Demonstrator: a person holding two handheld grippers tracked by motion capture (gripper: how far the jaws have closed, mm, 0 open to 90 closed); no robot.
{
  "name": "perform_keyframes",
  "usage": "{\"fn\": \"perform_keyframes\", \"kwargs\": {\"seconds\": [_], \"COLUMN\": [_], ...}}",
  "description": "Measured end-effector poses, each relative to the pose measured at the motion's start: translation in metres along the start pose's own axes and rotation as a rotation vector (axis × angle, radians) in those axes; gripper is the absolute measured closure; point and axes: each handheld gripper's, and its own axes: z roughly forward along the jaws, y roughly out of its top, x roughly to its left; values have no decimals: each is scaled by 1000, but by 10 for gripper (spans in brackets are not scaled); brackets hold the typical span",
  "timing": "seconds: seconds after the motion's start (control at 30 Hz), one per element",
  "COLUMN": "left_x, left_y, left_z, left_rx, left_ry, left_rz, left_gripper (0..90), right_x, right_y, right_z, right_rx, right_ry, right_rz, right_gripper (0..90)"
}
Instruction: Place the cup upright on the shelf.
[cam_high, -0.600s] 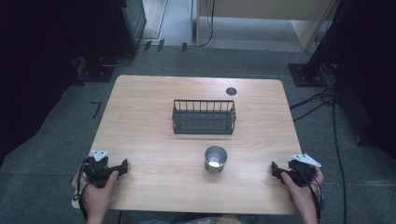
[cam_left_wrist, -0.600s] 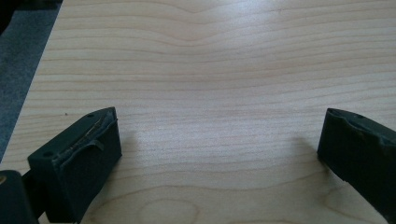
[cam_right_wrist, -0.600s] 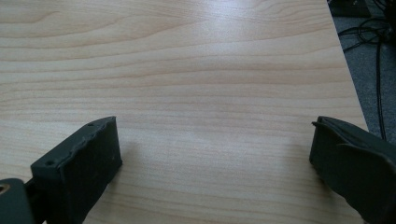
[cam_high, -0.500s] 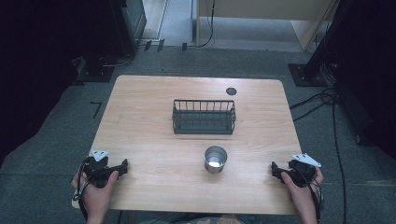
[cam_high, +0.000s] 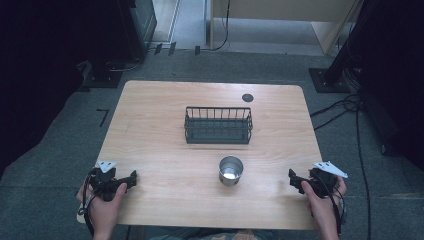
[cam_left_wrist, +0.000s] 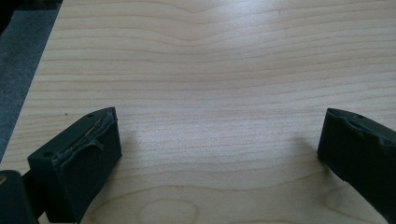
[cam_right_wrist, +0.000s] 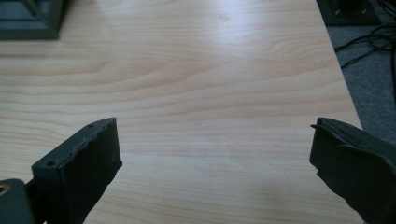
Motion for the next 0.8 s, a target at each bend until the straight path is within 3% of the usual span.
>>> {"fn": "perform_keyframes", "kwargs": {"seconds": [0.17,0.3,0.8], "left_x": [0,0,0], "left_y": [0,0,0], "left_z": [0,0,0], "left_rx": [0,0,0], "left_ry": [0,0,0], "left_rz": [0,0,0], "left_gripper": [0,0,0], "right_x": [13,30,82], "right_y": [15,31,55], "right_z": [-4,-8,-13], "right_rx": [-7,-26,-55], "right_ry": [21,46,137], "right_rz": [-12,-54,-130], "right_gripper": [17,17,15]}}
